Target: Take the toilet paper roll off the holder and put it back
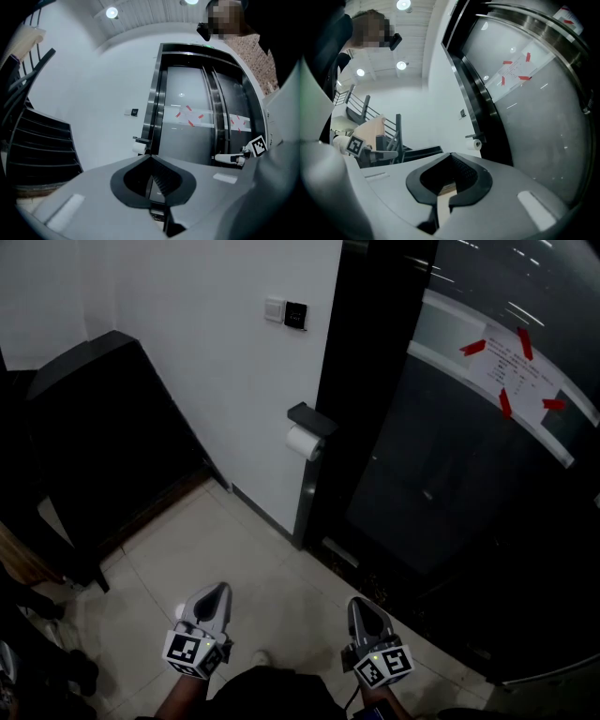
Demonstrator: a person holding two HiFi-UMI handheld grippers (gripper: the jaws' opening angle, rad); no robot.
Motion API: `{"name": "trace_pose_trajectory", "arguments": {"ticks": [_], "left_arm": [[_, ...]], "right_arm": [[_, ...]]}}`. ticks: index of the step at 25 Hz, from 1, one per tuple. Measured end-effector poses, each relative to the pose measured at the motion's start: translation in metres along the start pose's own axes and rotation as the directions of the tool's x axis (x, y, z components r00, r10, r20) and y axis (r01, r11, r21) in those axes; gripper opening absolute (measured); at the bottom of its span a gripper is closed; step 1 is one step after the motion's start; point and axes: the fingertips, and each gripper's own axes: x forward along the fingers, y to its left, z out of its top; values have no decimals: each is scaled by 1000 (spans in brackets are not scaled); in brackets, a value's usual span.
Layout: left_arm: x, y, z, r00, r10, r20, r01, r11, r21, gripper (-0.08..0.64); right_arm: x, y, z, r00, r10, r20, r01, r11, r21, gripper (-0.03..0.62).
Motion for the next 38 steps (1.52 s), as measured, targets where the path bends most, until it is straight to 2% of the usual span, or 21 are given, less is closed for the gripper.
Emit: {"name": "trace_pose_trajectory", "arguments": {"ticks": [7,12,15,17,25,38], "left_arm": [[27,40,12,1000,-7,-5,7,1000,-21,2],[44,61,1,1000,-14,-14,14,999,-31,2],[57,54,-3,998,-39,-43,37,998,-51,2],[67,50,-2,998,-48,-48,45,997,-59,2],[104,58,-6,999,23,-42,-24,999,-32,2],[221,39,12,995,104,9,-104,994,32,2]], "right_arm": [[54,10,-2,1000,11,0,-11,1000,-2,13],[71,15,-14,999,17,-34,-17,1000,-2,13],[70,-1,-13,999,-30,-34,31,999,14,14],[74,-9,-13,999,-33,-35,34,999,17,12],[117,-46,-7,999,33,-39,-32,999,27,13],[207,-151,35,989,146,6,-146,989,36,14]]}}
